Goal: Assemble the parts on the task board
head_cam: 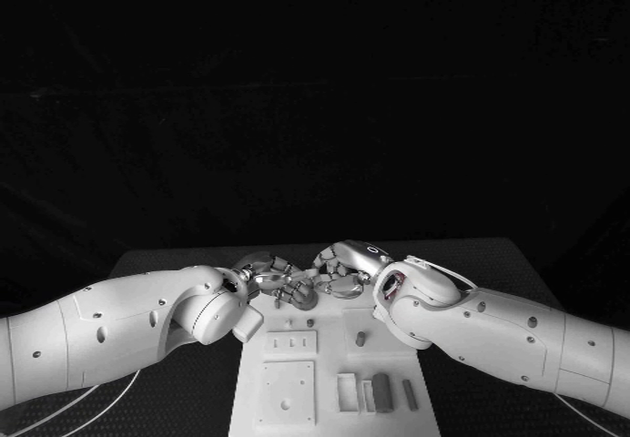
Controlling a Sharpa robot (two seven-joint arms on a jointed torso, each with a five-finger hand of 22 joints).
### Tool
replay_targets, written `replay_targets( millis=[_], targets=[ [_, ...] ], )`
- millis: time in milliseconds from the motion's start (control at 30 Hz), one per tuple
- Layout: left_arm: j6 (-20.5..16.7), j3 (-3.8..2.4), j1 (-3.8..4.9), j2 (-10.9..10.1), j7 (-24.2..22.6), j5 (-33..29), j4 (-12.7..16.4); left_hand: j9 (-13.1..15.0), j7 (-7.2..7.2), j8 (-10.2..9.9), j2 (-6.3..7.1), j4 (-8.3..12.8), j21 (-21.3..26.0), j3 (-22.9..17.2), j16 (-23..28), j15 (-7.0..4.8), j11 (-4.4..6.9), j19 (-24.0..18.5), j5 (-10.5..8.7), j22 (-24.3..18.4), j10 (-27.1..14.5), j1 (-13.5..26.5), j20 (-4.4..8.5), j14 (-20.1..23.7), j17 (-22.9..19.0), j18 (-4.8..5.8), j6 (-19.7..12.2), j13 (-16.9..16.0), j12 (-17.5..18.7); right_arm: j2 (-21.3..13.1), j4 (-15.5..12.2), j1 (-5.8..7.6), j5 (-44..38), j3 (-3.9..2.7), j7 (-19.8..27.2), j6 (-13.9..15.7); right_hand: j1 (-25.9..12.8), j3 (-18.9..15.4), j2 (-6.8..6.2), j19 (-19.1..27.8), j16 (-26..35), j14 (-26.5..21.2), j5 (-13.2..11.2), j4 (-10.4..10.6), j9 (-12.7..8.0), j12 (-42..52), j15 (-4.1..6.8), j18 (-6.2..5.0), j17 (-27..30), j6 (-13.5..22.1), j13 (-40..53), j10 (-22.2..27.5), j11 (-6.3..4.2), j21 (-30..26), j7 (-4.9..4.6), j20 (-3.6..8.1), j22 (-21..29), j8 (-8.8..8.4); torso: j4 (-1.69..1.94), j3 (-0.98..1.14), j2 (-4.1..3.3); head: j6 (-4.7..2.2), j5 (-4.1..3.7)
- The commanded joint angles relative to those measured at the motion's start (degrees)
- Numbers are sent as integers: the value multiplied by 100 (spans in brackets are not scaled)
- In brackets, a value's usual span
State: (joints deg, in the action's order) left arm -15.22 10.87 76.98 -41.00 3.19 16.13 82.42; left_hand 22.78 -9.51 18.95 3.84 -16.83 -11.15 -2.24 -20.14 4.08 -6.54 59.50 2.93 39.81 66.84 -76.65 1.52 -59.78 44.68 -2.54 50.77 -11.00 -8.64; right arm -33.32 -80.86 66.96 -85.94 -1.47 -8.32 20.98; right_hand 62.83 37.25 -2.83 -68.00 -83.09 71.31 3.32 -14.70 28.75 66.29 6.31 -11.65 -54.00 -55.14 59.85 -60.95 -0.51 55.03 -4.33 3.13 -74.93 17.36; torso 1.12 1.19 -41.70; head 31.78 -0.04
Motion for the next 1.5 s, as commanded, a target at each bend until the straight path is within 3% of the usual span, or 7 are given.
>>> replay_targets(
  millis=[33, 467, 833, 1333, 1500],
  targets=[
    [153, -3, 3, 14, 44, -48, 27, -3, -20, -23, -6, 2, -19, -46, 33, 9, -4, -54, -13, 8, -39, 41, 4, -12, 11, -60, -22, -10, 23, 21, -13, -5, -19, -2, -23, -20, -2, 14, -73, -27, 25, 6, 20, 31, 230, 14, 30, -335, 5, -205, -9, -29, 0, 3, -153, 3, -83, 128, 3, -6, 0, 5, -6],
    [111, -3, 3, 4, 22, -48, 35, 6, 2, -4, -36, 11, -30, -95, 34, -1, 15, -56, -13, 46, -4, -12, 9, -30, 75, -66, 29, -53, 4, 84, -29, -5, -1, -2, -18, -65, -6, 15, -79, -33, 28, 12, 20, 34, 233, 13, 32, -335, 5, -205, -11, -32, -2, 0, -152, 6, -81, 127, 3, -11, -2, 25, -26],
    [68, -3, 4, 0, 4, -58, 42, 8, 11, 1, -65, 13, -35, -106, 34, -6, 24, -55, -13, 64, 10, -47, 13, -40, 106, -67, 47, -72, -2, 138, -48, -5, 45, 2, -5, -111, -10, 15, -84, -36, 31, 16, 19, 36, 235, 12, 33, -335, 6, -206, -12, -33, -3, -2, -151, 7, -80, 126, -1, -3, -3, 33, -30],
    [109, -4, 4, 0, 11, -59, 56, 26, 60, 41, -340, 29, -48, -58, 37, -34, 67, -65, -12, 144, 88, -372, 34, -96, 249, -57, 150, -160, -33, 188, 28, -7, 77, 12, -4, -140, -19, 14, -85, -38, 36, 15, 19, 42, 239, 12, 34, -335, 15, -211, -14, -35, -4, -4, -149, 8, -79, 127, 3, -3, -5, 59, -46],
    [93, -4, 5, -2, 4, -59, 37, 35, 83, 61, -521, 36, -56, -26, 23, -55, 89, -59, -12, 175, 129, -543, 51, -138, 317, -52, 200, -194, -46, 197, 30, -19, 96, 22, 4, -158, -23, 13, -87, -39, 38, 15, 19, 45, 241, 12, 35, -335, 18, -215, -14, -36, -5, -6, -148, 9, -78, 129, 2, -1, -4, 60, -43]
  ],
)
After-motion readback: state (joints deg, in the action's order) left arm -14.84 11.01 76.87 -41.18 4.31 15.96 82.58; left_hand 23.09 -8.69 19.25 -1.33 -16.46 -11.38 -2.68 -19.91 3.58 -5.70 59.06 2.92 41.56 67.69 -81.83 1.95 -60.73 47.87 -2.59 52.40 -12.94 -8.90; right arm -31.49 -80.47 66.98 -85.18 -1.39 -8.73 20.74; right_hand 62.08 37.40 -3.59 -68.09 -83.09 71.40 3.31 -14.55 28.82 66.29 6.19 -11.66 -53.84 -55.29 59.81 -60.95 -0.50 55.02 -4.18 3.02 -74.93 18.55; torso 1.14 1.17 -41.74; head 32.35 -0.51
